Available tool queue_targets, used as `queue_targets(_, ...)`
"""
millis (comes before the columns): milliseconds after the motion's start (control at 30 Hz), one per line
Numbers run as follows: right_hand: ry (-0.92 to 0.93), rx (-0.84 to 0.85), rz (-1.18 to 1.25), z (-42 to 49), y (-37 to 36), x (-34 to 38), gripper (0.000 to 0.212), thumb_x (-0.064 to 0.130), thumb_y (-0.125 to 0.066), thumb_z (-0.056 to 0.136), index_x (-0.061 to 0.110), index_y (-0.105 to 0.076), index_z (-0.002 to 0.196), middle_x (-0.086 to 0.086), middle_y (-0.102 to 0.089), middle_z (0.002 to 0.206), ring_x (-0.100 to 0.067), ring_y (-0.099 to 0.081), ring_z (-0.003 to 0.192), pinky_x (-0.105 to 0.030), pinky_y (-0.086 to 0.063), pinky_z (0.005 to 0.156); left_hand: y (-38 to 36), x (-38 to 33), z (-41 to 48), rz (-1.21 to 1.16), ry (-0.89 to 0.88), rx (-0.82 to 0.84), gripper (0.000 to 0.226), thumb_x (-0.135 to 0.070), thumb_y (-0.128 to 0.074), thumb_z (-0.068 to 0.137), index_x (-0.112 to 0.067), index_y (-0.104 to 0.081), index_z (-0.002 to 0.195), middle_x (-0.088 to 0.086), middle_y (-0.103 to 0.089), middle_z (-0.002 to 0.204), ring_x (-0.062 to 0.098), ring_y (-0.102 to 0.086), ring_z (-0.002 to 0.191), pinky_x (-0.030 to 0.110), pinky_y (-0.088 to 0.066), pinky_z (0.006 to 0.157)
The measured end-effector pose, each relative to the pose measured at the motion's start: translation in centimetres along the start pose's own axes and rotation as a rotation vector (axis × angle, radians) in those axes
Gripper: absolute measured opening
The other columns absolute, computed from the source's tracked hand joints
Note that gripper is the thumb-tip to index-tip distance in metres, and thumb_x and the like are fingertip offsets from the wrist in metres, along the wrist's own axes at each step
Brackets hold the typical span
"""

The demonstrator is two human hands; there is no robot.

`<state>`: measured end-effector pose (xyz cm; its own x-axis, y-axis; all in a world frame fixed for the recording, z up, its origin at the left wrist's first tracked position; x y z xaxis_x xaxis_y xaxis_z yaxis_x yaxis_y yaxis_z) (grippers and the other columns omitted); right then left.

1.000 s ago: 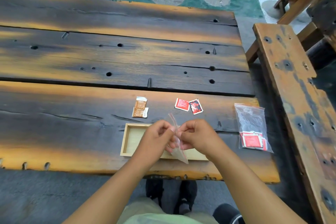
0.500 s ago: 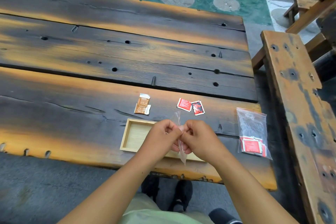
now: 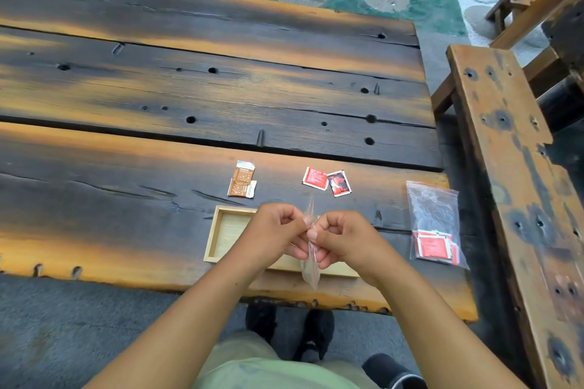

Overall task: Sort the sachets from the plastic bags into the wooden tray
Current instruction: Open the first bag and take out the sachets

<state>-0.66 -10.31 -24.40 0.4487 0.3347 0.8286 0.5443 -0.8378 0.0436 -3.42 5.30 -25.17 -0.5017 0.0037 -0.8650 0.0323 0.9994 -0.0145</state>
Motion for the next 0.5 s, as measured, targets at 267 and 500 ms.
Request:
queue_targets(267, 0.025, 0.041, 0.151, -0.28, 0.37, -0.54, 0.013, 0.009, -0.059, 0.096, 0.002, -0.059, 0.085, -0.01, -0.064, 0.07, -0.019, -0.06, 0.06, -0.03, -0.055, 0.057, 0.28, -0.38, 0.59, 0.08, -0.028, 0.042, 0.015, -0.004, -0.056, 0.094, -0.003, -0.063, 0.081, 0.013, -0.066, 0.068, 0.02, -0.065, 0.06, 0.035, -0.059, 0.062)
queue_targets(500, 0.044, -0.003, 0.125, -0.45, -0.14, -0.52, 0.012, 0.006, -0.055, 0.096, 0.003, -0.058, 0.085, -0.01, -0.063, 0.067, -0.018, -0.058, 0.054, -0.028, -0.053, 0.053, -0.44, -0.16, 0.27, 0.103, 0.043, 0.1, 0.025, -0.029, -0.061, 0.093, -0.006, -0.058, 0.084, 0.008, -0.065, 0.07, 0.02, -0.065, 0.066, 0.037, -0.059, 0.059)
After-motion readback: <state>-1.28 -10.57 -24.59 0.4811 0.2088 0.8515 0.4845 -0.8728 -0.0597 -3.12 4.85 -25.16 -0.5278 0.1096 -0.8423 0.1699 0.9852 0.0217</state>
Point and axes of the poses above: each hand's wrist, its own z-axis towards the middle knuckle, its own y-axis out of the back of the hand, x = y × z, the point moved 1 cm from there along z, towards the middle knuckle
